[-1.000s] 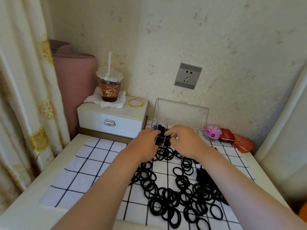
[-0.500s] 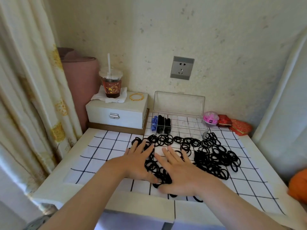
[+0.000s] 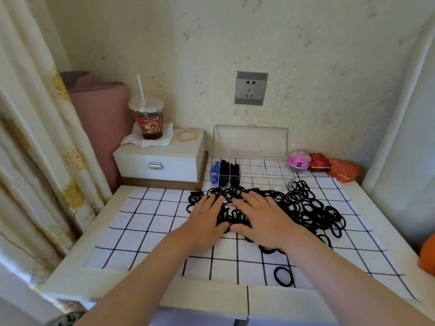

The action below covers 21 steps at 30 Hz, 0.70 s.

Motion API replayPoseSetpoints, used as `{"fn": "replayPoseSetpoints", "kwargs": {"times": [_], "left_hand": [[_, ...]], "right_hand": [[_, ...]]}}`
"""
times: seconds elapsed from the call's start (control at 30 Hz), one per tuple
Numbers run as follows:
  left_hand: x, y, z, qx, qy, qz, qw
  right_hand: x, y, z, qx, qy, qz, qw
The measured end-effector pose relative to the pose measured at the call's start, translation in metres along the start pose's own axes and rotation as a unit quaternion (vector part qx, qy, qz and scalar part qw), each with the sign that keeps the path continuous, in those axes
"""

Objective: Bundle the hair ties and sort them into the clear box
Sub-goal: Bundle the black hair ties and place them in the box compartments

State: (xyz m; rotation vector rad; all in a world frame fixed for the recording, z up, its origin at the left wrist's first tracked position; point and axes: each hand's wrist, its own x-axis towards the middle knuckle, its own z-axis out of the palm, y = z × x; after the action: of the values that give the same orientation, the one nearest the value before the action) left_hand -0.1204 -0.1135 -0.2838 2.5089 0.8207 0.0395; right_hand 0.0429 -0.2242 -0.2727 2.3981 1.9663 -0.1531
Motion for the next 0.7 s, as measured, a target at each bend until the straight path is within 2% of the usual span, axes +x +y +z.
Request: {"fn": "replayPoseSetpoints", "kwargs": {"times": [0.23,0.27,0.33,0.4,0.43,0.57,0.7], "left_hand": [[0.008,0.014,-0.025,-0.148,-0.027,0.062,0.987],[0.006,0.014,-0.031,-0.132,-0.014,0.051,0.99],[0.003,0.012,-0.042,-0.044,0.061,0.041,0.996],[-0.001,0.013,-0.044,-0.041,0.12,0.067,0.99],[-0.004,0.017,-0.042,-0.057,0.125,0.087,0.987],[-0.018,0.05,-0.025,-0.076,0.047,0.192,0.977],[-0.024,0.081,0.005,-0.02,-0.009,0.239,0.971]], "right_hand": [[0.013,0.021,-0.033,0.119,0.045,0.002,0.992],[0.013,0.022,-0.037,0.143,0.049,0.009,0.988],[0.011,0.023,-0.047,0.183,0.065,0.019,0.981],[0.009,0.023,-0.054,0.182,0.066,0.027,0.981],[0.006,0.023,-0.057,0.181,0.053,0.031,0.982],[-0.006,0.023,-0.064,0.177,-0.036,0.024,0.983],[-0.018,0.029,-0.062,0.188,-0.051,0.035,0.98]]}}
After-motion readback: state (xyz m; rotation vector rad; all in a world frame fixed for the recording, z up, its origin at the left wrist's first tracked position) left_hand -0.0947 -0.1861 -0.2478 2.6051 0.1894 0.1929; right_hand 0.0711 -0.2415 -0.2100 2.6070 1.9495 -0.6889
